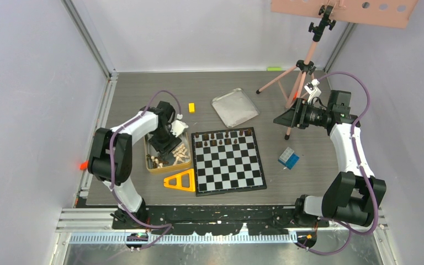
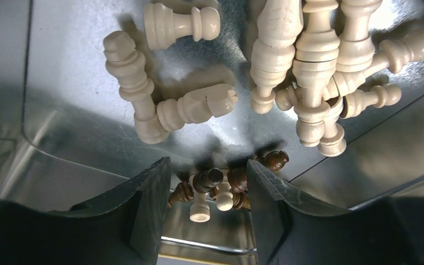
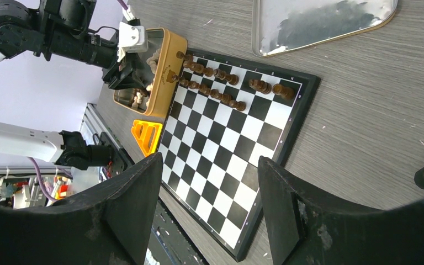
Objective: Set up the chess pieces on the board
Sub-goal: Pick up the chess piece from the storage box, then place the chess piece on the chessboard.
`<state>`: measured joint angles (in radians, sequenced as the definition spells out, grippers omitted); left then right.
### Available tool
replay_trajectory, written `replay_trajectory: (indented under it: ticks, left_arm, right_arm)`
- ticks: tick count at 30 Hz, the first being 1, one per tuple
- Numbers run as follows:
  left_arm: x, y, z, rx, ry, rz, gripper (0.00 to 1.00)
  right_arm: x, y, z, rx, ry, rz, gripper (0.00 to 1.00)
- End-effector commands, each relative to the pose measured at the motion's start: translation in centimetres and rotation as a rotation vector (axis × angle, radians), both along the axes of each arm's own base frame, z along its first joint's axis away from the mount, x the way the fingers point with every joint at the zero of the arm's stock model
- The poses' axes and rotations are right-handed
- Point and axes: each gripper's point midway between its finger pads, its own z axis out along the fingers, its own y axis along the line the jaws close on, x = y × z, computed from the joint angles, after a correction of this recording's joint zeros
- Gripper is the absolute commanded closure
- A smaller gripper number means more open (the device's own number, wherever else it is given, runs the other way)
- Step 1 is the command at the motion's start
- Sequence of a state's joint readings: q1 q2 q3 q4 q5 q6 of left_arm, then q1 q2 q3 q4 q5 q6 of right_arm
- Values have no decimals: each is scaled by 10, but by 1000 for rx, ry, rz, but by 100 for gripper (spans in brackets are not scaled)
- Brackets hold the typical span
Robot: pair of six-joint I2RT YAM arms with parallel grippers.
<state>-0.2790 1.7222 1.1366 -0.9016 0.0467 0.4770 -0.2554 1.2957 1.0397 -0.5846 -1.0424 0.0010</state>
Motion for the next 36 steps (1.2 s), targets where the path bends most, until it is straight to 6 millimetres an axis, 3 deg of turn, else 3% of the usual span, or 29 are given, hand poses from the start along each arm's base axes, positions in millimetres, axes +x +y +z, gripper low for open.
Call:
replay_trajectory:
  ticks: [1,10,21,28,31,36]
  left_arm:
    - [-8,2,-5,-2,48,-19,48]
    - [-7,7,-9,26,48,-18,73]
    - [23,-16,50,-123,-203,29,99]
    - [35,-30,76,-224,-334,59,100]
    - [36,-47,89,-339,-385,49,100]
    - [29,-108,130,-694,-400,-76,99]
  right_arm:
    - [0,2,4,2,-30,22,30]
    - [0,2,5,2,-32,22,30]
    - [0,2,5,1,-31,22,30]
    - [0,2,4,1,-29,21,30]
    - [0,2,4,0,-29,21,30]
    - [3,0,1,-6,-23,21,30]
